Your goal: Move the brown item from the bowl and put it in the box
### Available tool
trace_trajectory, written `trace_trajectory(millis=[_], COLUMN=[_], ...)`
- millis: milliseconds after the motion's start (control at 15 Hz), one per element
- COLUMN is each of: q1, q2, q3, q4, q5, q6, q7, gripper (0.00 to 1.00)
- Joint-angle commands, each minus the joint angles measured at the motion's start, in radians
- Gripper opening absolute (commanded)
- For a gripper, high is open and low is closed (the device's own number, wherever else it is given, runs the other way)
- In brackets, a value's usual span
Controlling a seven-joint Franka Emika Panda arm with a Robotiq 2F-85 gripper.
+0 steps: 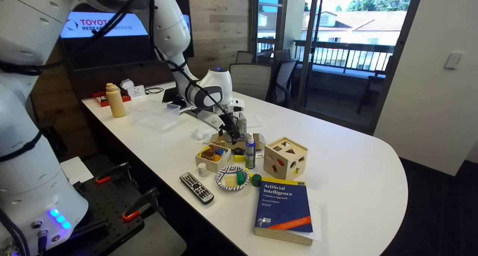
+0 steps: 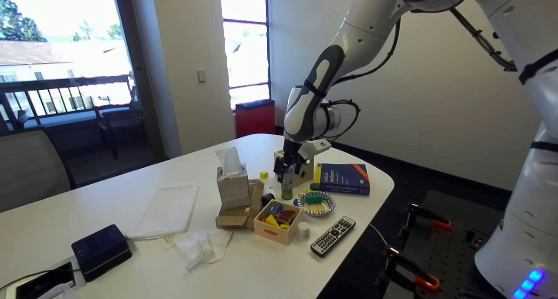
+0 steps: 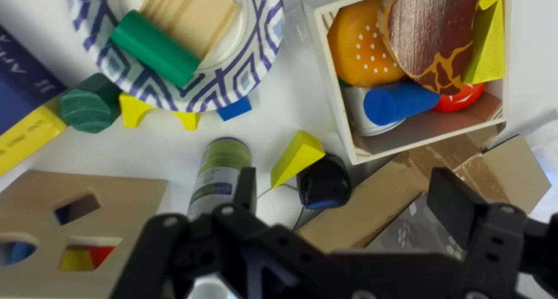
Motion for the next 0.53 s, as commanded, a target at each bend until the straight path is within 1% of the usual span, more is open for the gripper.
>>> trace_trajectory(millis=[0, 200, 467], q1=[0.015, 0.017, 0.029], q2=[-0.146, -0.211, -0.255], q3=[-0.050, -0.084, -0.123], q4=[-0.131, -0.186, -0.226], q5=[-0.009, -0.014, -0.024], q6=[0.054, 0.082, 0.091], q7=[0.016, 0.019, 0.026], gripper=[1.00, 1.00, 1.00])
